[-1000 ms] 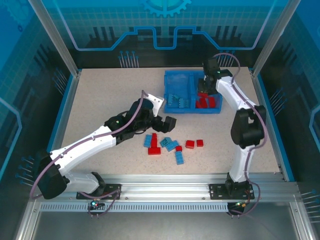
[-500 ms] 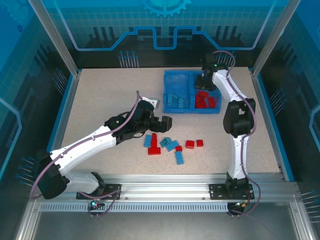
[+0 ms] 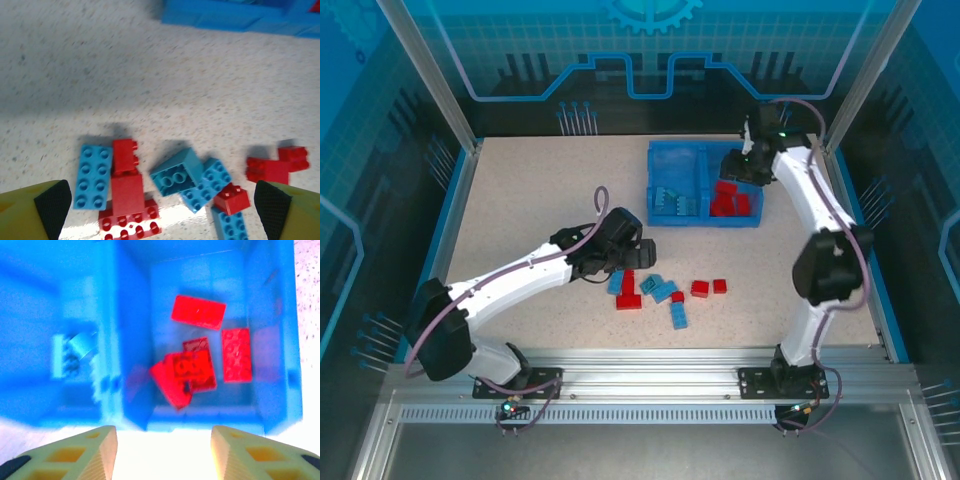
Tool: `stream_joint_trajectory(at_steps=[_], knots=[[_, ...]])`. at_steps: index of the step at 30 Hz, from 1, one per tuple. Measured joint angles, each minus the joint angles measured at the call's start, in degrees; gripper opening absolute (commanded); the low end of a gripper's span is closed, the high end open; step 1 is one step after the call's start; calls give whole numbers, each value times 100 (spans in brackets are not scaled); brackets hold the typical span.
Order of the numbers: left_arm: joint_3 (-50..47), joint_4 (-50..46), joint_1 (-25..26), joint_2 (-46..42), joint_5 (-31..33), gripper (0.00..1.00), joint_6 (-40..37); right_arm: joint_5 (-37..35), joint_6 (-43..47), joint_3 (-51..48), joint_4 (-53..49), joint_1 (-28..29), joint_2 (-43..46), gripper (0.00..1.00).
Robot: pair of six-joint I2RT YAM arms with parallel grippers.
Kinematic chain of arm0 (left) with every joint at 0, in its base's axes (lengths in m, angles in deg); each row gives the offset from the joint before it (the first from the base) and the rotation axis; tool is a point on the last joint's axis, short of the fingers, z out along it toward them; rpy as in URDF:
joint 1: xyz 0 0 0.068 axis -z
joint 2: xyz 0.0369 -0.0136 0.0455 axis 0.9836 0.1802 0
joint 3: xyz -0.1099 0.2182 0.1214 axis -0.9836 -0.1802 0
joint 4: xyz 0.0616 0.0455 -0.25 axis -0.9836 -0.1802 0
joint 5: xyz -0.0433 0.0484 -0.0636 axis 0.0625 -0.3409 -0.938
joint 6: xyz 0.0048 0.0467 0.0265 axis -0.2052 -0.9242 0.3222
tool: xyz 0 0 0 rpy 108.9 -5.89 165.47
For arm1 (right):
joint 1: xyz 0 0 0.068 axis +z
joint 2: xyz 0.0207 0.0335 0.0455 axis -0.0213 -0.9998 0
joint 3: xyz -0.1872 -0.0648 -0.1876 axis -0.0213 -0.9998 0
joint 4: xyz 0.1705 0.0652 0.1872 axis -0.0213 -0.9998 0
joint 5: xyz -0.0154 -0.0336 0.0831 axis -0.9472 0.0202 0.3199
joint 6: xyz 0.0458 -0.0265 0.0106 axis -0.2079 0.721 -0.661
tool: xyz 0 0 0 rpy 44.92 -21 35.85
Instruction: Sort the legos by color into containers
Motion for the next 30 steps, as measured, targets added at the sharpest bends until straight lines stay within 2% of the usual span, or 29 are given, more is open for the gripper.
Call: stream_joint_trajectory(at_steps=[4, 8, 13, 22, 30], knots=[[-192, -192, -212, 57, -22, 90, 562, 590, 42, -1047, 63, 11, 1469, 62], [-898, -57, -614, 24, -293, 87, 769, 1023, 37, -1823, -28, 85, 2236, 65], [-1303, -59, -833, 37, -612, 71, 695, 1250, 42, -2291, -210, 238, 2317, 67], [-1381, 431, -925, 378, -1058, 73, 562, 1353, 42, -2312, -284, 282, 2310, 68], [-1167, 654, -942, 859, -1220, 80, 363, 1368, 44, -2214, -334, 289, 2247, 68]])
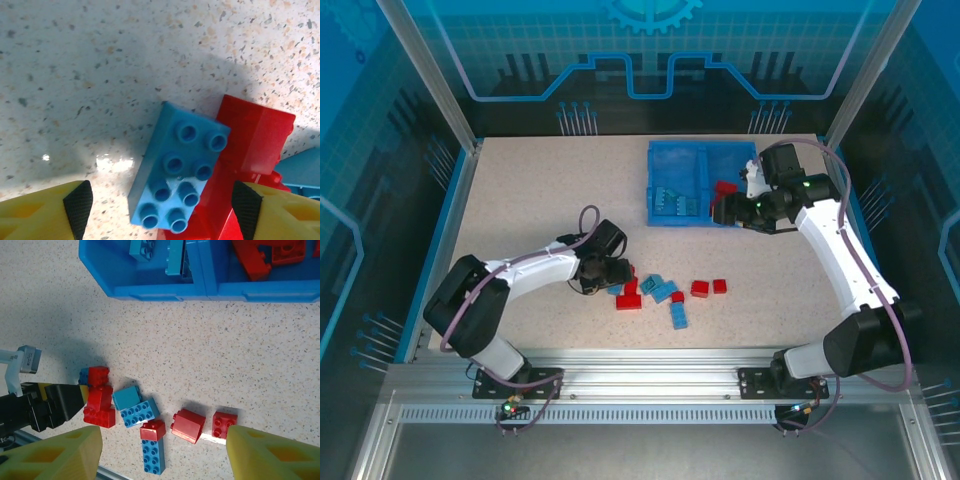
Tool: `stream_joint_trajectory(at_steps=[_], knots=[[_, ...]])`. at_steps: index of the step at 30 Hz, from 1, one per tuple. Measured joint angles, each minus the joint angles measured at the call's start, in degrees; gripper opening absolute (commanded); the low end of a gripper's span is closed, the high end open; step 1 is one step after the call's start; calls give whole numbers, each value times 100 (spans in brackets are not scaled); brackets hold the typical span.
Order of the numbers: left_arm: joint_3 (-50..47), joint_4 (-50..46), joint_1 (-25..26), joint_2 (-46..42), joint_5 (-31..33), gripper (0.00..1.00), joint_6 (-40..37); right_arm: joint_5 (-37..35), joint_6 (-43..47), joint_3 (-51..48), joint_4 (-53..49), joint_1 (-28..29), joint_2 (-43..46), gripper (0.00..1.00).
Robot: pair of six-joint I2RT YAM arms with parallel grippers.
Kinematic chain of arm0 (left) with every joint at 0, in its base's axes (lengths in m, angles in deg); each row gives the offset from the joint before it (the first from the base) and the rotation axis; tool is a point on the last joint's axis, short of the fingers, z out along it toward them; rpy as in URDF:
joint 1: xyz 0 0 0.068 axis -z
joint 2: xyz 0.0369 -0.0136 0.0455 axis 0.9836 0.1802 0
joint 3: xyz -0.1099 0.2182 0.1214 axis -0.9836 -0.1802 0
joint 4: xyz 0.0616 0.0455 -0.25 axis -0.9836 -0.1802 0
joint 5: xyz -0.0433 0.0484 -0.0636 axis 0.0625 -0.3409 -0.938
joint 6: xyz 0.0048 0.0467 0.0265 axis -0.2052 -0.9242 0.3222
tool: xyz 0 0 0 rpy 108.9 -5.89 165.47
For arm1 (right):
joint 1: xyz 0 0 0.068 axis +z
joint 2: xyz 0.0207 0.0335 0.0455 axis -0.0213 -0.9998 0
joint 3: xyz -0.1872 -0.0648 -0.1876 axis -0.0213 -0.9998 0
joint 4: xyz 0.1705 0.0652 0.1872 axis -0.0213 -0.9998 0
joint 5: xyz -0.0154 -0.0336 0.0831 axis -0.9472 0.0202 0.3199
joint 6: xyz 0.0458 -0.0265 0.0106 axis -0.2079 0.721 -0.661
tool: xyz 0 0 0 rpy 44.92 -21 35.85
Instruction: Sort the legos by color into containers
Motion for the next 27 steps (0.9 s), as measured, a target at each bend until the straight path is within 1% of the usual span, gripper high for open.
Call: stream_joint_trajectory(at_steps=[5, 11, 17, 27], knots=[[90, 39, -7, 109, -9, 80, -122, 7, 2, 2, -52, 0, -11, 69], [358, 7, -4, 339, 92, 71, -358, 9, 2, 9, -85, -2, -20, 69], [205, -142, -11, 339, 461, 62, -551, 7, 2, 9, -96, 0, -22, 70], [-83, -46, -9, 96, 494, 64, -695, 7, 0, 42, -96, 0, -22, 70]])
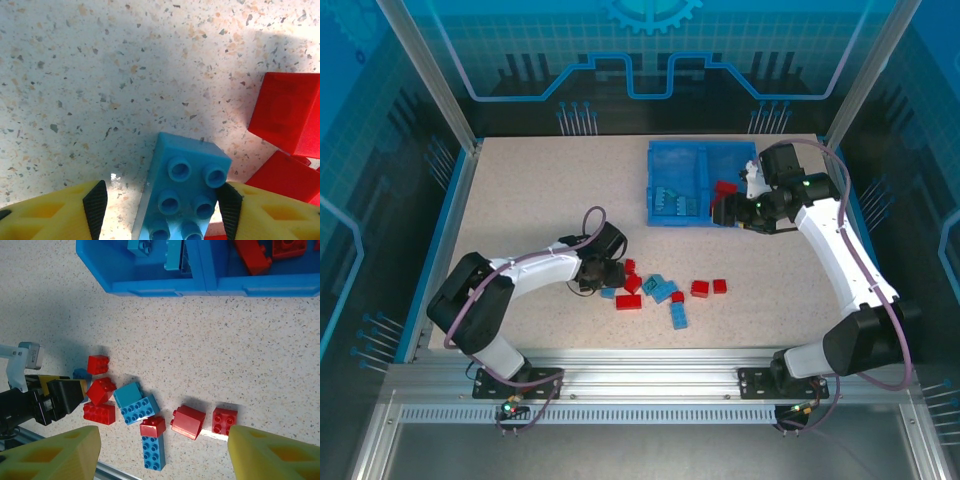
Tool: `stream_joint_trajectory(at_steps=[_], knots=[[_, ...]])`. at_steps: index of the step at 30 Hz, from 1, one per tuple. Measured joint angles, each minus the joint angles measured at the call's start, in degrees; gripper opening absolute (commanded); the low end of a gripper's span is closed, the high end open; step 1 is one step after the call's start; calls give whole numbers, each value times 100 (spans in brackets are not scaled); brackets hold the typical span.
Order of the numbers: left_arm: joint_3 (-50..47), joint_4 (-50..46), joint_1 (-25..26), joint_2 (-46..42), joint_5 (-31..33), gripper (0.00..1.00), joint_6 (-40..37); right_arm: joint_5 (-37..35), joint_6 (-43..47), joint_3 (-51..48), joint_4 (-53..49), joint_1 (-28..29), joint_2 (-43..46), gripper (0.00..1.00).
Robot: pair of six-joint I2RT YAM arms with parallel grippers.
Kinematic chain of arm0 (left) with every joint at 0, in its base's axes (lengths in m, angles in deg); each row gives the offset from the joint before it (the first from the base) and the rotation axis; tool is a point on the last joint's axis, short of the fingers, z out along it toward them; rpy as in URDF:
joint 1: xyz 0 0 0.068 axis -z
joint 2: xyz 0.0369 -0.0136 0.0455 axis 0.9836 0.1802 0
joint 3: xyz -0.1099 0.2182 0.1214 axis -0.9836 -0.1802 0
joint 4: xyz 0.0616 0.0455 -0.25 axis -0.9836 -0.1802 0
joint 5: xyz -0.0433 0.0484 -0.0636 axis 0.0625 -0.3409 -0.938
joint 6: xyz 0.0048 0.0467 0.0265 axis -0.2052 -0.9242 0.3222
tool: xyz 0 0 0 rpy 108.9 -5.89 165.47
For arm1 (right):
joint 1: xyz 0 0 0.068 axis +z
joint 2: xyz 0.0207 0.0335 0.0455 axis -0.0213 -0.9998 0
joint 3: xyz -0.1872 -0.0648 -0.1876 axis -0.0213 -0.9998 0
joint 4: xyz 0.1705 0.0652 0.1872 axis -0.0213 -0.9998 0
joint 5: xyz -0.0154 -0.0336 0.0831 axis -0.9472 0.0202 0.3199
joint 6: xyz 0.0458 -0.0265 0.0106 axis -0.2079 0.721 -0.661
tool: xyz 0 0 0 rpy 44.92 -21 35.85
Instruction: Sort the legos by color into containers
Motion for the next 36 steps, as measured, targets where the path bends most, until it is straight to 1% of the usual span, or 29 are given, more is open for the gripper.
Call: stream_joint_trajectory(at_steps=[4, 10, 14, 18, 21, 24, 26, 31, 33, 36], knots=[[72, -59, 0, 118, 37, 61, -7, 0, 0, 0, 0, 0, 0, 70], [221, -131, -7, 442, 212, 43, -70, -2, -2, 0, -4, 28, 0, 70], [293, -240, -7, 452, 273, 38, -131, -2, -2, 0, -20, 42, 0, 70], [396, -400, -7, 452, 278, 31, -131, 0, -2, 11, -50, 42, -2, 70], [688, -640, -7, 446, 275, 26, -142, 0, -4, 111, -92, 42, -11, 70], [1276, -839, -7, 358, 273, 25, -151, 0, -7, 225, -92, 42, -11, 70], [1873, -885, -7, 291, 273, 25, -190, 0, -24, 273, -85, 42, -11, 70], [3281, -640, 17, 304, 328, 25, -501, 0, -59, 289, -87, 66, -11, 70], [3770, -525, 37, 446, 361, 26, -662, 0, -70, 289, -87, 79, -11, 71], [4500, -369, 70, 935, 428, 26, -975, -4, -74, 289, -85, 79, -11, 71]])
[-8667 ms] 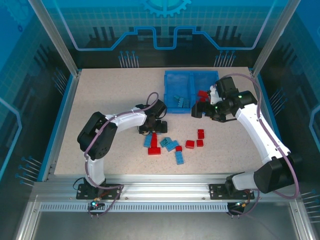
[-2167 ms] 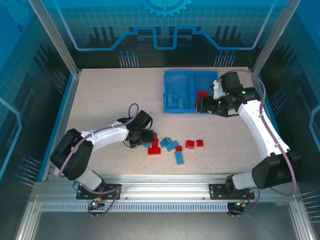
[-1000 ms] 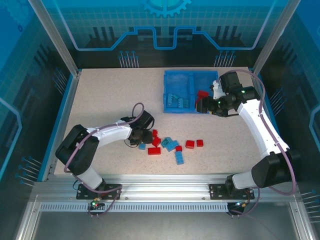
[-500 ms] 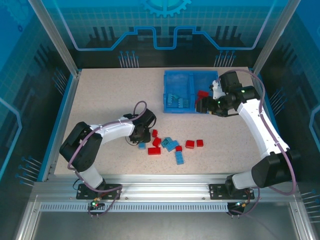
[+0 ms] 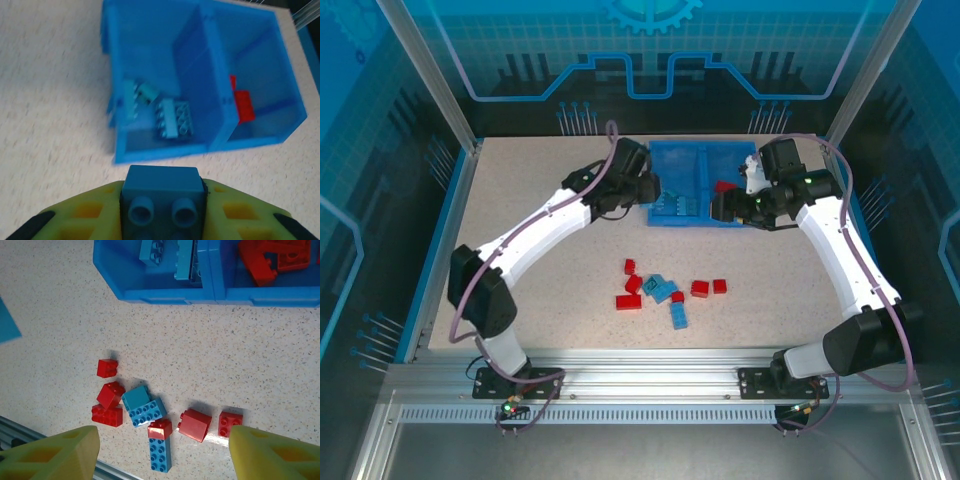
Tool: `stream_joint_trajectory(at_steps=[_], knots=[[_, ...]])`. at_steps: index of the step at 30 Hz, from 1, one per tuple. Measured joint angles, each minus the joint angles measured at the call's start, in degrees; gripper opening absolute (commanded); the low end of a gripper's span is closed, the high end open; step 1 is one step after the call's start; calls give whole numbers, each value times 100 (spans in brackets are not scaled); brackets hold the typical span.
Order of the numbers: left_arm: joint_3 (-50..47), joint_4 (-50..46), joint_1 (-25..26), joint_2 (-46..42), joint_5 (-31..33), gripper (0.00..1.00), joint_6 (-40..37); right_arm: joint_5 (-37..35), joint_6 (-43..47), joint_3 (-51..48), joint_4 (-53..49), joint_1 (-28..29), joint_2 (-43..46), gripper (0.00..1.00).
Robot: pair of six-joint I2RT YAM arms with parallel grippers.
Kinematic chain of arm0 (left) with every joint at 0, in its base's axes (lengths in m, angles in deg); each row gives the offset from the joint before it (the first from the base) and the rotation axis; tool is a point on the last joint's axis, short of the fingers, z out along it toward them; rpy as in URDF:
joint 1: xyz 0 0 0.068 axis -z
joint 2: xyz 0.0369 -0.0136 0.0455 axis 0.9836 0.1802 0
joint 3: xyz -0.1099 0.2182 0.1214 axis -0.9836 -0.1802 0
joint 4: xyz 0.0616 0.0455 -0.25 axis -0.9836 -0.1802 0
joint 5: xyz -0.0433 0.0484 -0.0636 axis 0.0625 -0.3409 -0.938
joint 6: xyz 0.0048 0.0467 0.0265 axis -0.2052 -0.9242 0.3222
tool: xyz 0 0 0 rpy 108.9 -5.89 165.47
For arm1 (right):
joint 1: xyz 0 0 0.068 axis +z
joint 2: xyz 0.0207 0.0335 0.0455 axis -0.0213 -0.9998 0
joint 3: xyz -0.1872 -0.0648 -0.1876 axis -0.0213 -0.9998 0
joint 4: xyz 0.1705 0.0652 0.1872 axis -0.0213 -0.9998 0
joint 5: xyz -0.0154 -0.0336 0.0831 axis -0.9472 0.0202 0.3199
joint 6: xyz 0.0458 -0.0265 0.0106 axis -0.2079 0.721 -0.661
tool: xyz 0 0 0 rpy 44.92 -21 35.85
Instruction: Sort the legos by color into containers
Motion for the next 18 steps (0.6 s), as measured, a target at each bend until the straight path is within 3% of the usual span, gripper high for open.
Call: stream_joint_trajectory(at_steps=[9, 18], knots=[[1504, 37, 116, 1818, 92, 27, -621, -20, -37, -203, 2, 26, 2, 71], [3700, -761, 151, 3394, 358, 27, -846, -66, -146, -295, 13, 35, 13, 85]])
